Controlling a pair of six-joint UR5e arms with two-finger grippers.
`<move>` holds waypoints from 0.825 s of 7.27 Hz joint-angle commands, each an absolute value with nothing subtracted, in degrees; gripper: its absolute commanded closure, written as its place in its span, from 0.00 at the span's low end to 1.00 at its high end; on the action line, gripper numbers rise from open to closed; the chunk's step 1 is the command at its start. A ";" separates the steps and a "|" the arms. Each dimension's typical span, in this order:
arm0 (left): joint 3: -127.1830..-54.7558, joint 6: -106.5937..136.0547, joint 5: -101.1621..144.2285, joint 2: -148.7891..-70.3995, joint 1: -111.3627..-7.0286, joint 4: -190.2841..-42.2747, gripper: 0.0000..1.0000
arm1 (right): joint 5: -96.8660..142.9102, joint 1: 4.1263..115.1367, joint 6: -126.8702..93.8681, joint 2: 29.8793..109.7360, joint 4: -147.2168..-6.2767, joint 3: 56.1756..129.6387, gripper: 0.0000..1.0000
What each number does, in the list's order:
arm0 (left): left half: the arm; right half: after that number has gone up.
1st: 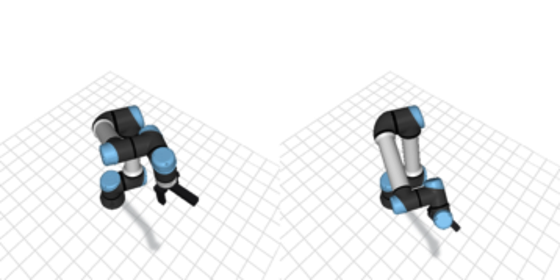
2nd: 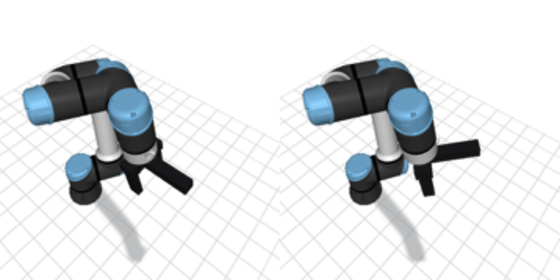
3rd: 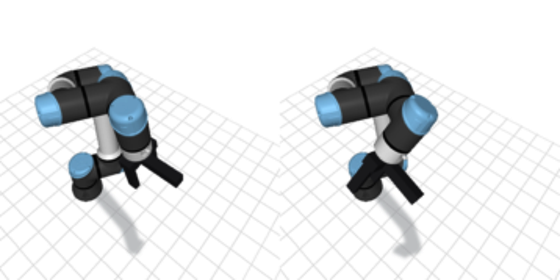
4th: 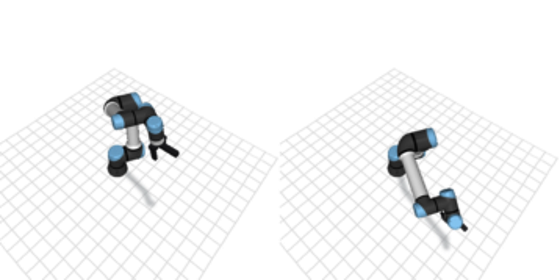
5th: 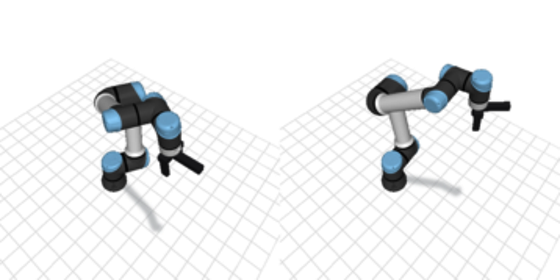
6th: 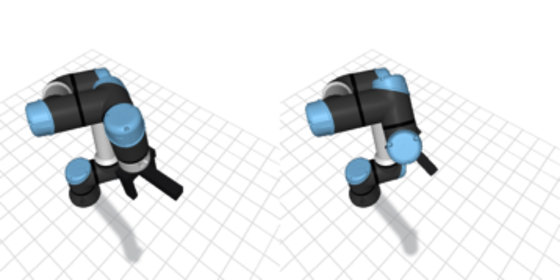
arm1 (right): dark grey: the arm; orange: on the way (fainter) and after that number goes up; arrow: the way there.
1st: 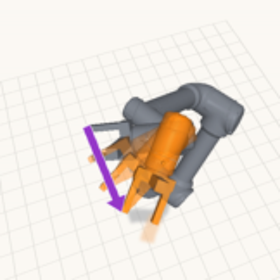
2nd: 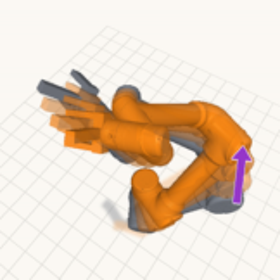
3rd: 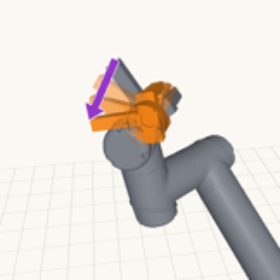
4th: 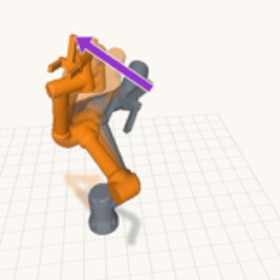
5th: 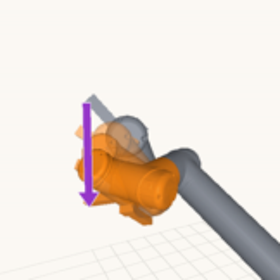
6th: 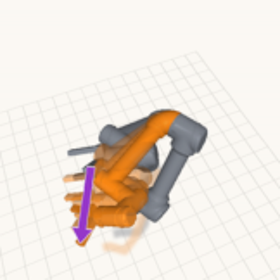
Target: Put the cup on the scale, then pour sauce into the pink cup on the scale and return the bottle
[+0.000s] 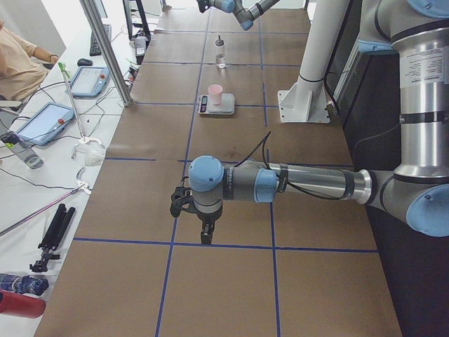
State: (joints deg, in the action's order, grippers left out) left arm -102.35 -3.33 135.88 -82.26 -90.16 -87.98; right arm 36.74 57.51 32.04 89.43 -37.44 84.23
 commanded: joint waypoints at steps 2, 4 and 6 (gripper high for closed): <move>-102.74 -3.34 135.88 -82.27 -90.18 -87.98 0.00 | 64.08 69.93 33.40 88.68 -40.33 84.29 0.00; -102.83 -3.25 135.88 -82.27 -90.18 -87.98 0.00 | 79.29 73.90 26.25 88.33 -43.22 84.72 0.00; -102.92 -3.25 135.88 -82.35 -90.18 -88.07 0.00 | 95.80 77.06 19.19 86.58 -47.88 84.90 0.00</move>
State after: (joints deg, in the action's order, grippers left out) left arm -102.87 -3.26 135.88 -82.32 -90.18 -88.00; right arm 85.33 74.99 23.26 87.39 -45.40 84.77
